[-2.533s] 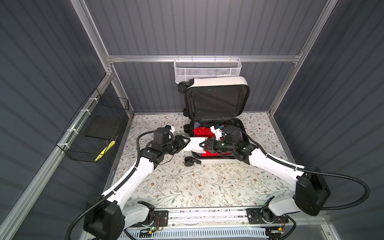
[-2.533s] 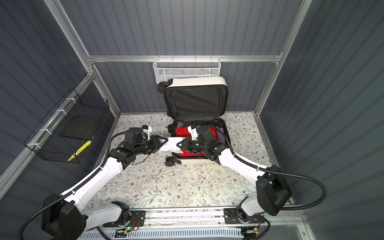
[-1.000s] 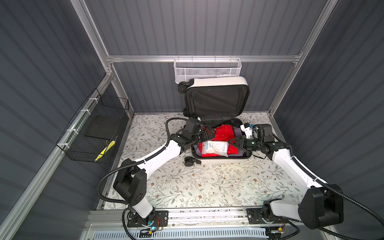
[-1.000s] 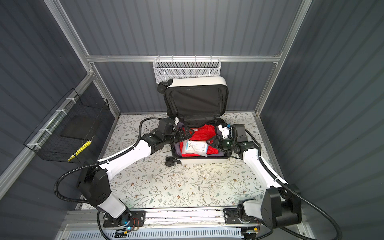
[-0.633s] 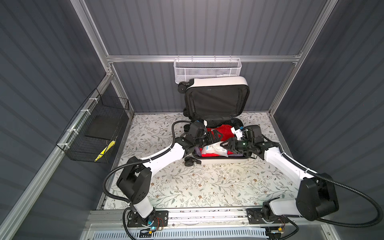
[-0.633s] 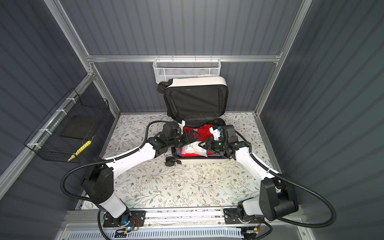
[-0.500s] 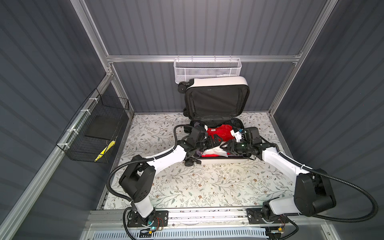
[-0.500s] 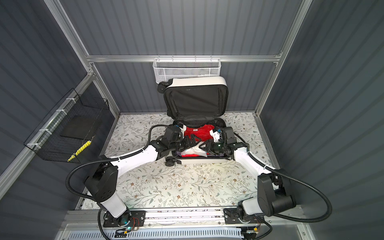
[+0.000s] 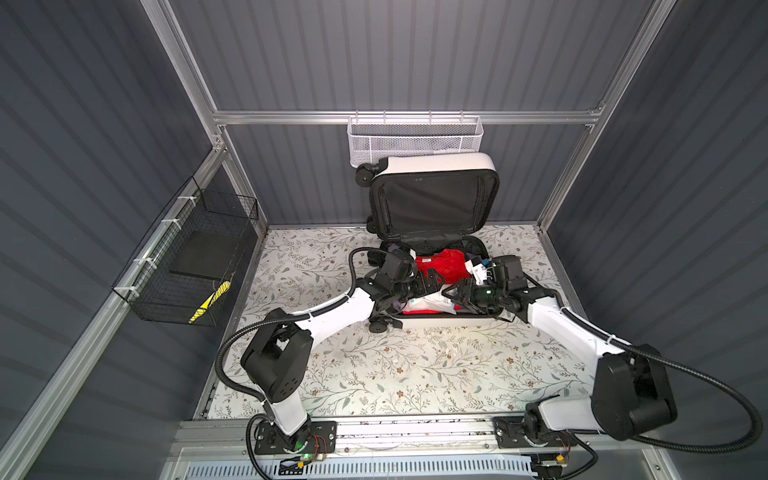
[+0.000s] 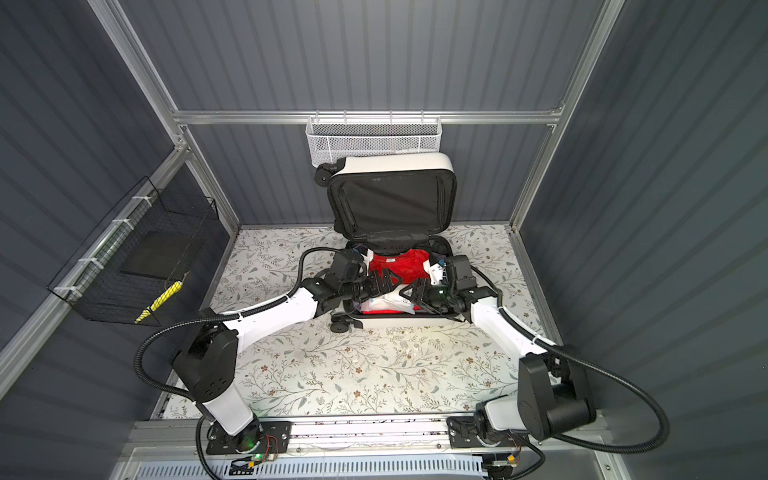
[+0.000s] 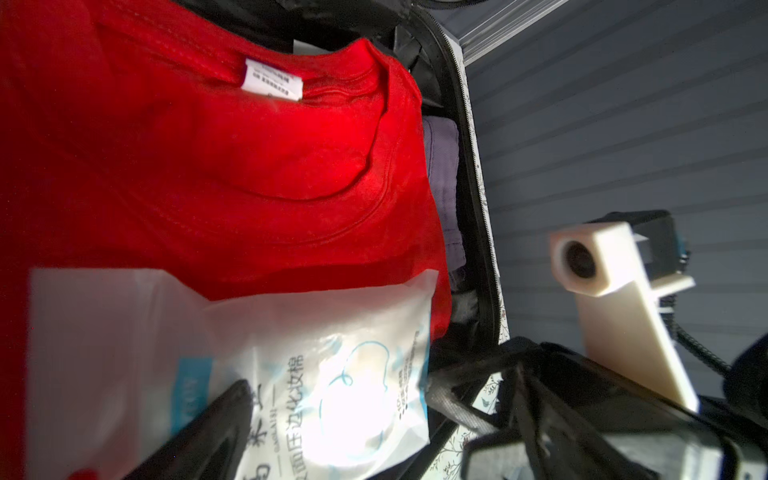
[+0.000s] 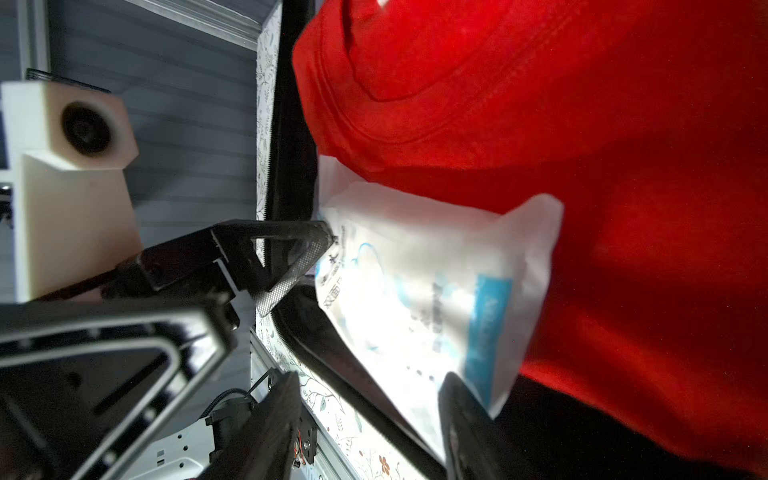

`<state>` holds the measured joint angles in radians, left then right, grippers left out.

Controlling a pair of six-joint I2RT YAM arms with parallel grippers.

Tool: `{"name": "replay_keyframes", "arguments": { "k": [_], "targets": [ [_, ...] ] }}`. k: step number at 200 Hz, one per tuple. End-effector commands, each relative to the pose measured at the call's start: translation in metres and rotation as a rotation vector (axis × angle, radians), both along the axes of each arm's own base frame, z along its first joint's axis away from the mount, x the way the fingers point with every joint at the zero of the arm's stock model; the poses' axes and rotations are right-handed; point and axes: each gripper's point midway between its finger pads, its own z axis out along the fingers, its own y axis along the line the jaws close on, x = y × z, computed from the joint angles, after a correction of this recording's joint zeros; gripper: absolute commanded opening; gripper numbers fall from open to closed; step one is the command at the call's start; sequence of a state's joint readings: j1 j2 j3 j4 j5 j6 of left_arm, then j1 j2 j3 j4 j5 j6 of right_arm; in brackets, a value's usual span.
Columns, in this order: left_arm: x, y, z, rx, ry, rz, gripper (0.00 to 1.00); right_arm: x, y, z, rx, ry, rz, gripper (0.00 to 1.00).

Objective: Pack the luggage
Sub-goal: 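Raise the left gripper to the suitcase lid while the right gripper withdraws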

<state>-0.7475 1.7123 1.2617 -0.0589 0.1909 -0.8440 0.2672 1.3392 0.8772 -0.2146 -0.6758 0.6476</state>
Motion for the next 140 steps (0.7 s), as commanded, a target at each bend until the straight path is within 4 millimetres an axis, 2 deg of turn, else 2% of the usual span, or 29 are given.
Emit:
{"name": "replay_keyframes", "arguments": {
  "k": [1, 19, 23, 25, 29, 72, 101, 118, 140],
  "targets": [
    [0.006, 0.022, 0.048, 0.045, -0.104, 0.004, 1.00, -0.015, -0.002, 0.026, 0.005, -0.054, 0.009, 0.59],
    [0.016, 0.040, 0.075, 0.055, -0.154, 0.026, 1.00, -0.036, 0.000, 0.029, 0.000, -0.070, 0.027, 0.60],
    [0.018, 0.045, 0.075, 0.065, -0.155, 0.030, 1.00, -0.041, 0.001, 0.029, -0.002, -0.073, 0.033, 0.60],
    [0.022, 0.046, 0.089, 0.054, -0.178, 0.035, 1.00, -0.044, 0.001, 0.028, -0.006, -0.072, 0.035, 0.60],
    [0.025, 0.050, 0.098, 0.054, -0.194, 0.040, 1.00, -0.049, 0.002, 0.027, -0.010, -0.073, 0.038, 0.60],
    [0.062, 0.092, 0.165, 0.107, -0.325, 0.117, 1.00, -0.092, 0.015, 0.012, -0.053, -0.079, 0.072, 0.57],
    [0.086, 0.113, 0.205, 0.177, -0.425, 0.195, 1.00, -0.115, 0.018, -0.014, -0.120, -0.071, 0.090, 0.53],
    [0.102, 0.124, 0.223, 0.226, -0.475, 0.258, 1.00, -0.119, 0.014, -0.034, -0.152, -0.067, 0.073, 0.51],
    [0.122, 0.139, 0.236, 0.275, -0.515, 0.344, 1.00, -0.117, 0.007, -0.058, -0.185, -0.065, 0.032, 0.47]
  ]
}}
